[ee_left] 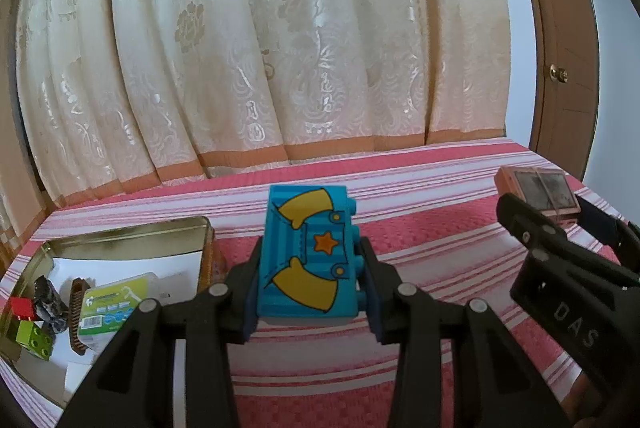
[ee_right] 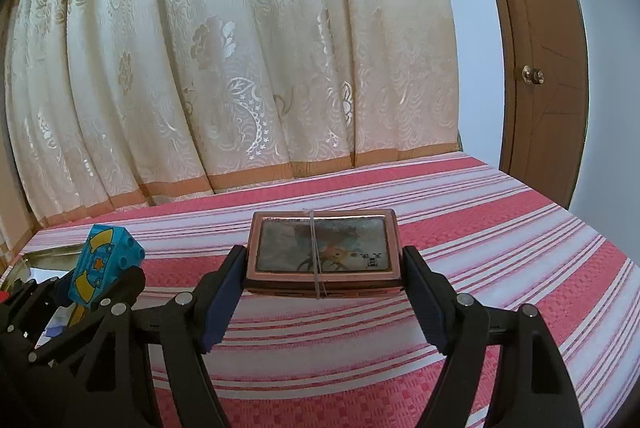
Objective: Organize rigid objects
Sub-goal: 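Carry the blue brick and picture box with both tools over the tray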
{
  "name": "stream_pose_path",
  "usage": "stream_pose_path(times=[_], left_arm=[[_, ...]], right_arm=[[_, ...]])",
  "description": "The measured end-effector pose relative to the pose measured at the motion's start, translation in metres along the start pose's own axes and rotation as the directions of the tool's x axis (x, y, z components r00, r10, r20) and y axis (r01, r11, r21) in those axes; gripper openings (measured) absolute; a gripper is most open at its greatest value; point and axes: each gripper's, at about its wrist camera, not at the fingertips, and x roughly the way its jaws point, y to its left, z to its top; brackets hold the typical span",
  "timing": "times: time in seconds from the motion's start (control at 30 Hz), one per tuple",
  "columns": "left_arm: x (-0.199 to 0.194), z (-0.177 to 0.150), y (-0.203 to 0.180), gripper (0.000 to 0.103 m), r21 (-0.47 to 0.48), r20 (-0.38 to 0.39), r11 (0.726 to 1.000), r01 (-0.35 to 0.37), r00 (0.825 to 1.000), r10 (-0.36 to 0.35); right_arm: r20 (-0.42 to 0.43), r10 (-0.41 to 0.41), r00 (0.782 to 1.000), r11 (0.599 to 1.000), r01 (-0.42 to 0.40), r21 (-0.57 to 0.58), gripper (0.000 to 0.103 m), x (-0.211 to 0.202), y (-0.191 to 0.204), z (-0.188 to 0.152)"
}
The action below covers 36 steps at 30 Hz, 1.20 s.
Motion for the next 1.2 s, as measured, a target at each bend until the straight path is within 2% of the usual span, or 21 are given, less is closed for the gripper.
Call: stream_pose_path(times=[0.33,0.6,0.8,1.2], left_arm=[[-0.019,0.001,0.012,0.041,-0.024,0.074,0.999,0.036,0.997,-0.034],[-0.022,0.0,0.031,0.041,-0.065,0.079,0.997,0.031,0.997,-0.025],[-0.03,-0.002,0.045,0.041,-0.057,0.101,0.998,0.027,0.995,-0.021],[-0.036,-0.011,0.113,0.041,-0.108,0.106,0.992,-0.059,0.992,0.071]], right_arm=[[0.023,-0.004,1.0,1.0,0.004,0.019,0.078,-0.007,0.001,-0.002],[0.046,0.006,0.999,1.0,-0.005,-0.015,0.078,-0.014,0.013,-0.005],[0.051,0.013,0.999,1.0,-0.012,-0.018,0.078,-0.018,0.026,-0.006],[0.078,0.084,0.993,0.996,-0.082,-0.032,0.078,-0.032,0.073,-0.014]])
